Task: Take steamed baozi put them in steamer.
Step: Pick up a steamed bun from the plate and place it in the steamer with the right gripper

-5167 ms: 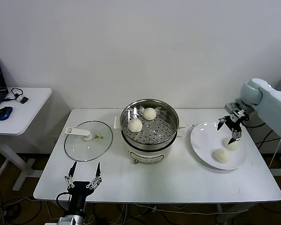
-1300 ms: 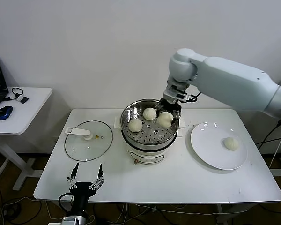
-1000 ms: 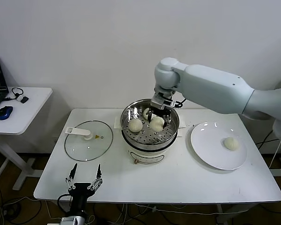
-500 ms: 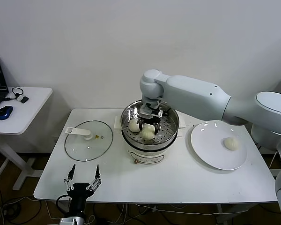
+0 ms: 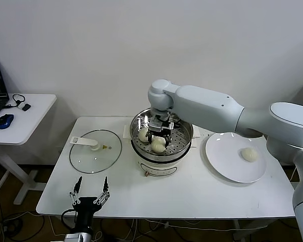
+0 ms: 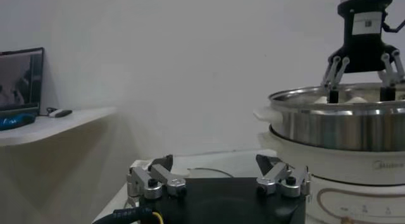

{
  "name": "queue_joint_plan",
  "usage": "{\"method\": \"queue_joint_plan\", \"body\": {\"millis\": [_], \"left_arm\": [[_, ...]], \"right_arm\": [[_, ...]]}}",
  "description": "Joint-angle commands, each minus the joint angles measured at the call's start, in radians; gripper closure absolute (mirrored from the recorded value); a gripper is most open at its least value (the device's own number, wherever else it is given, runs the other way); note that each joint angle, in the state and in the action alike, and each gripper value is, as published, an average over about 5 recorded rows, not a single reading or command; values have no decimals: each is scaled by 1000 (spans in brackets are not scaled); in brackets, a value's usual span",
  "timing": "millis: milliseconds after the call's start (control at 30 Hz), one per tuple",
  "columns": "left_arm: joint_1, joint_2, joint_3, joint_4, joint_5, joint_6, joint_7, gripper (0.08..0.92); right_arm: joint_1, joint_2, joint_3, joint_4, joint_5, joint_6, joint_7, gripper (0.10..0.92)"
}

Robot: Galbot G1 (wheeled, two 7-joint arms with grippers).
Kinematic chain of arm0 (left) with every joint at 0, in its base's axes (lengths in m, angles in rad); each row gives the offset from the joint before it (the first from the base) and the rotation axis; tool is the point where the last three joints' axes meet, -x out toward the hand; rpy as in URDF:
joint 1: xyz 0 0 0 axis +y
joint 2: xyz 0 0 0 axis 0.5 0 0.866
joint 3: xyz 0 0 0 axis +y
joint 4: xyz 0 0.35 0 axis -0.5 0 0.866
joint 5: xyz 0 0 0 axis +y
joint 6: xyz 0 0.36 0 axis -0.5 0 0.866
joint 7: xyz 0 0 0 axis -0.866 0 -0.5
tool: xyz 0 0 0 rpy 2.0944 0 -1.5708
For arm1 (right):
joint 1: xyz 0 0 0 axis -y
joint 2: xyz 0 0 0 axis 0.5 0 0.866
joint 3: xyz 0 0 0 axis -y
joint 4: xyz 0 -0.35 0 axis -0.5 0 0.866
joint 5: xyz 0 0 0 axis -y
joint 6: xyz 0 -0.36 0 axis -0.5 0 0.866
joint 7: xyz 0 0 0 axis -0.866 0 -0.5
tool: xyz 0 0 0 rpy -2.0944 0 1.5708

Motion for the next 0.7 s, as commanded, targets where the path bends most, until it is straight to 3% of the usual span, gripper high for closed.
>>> {"method": "queue_joint_plan", "body": {"millis": [33,233,500,700], "left_arm": [[-3,-1,4,-1,-25,11,1,177],[-5,-2,5,5,-24,10,1,177],[-5,-1,4,6,-23,9,0,177],[-5,0,4,6,-25,9,1,177]], "right_arm": [[-12,-1,-1,3,-5,6,4,355],[-17,-5,0,0,-7,6,12,355],[-4,-12,7,5,21,7,11,218],[37,-43,13,8,67,16,-10,203]]}}
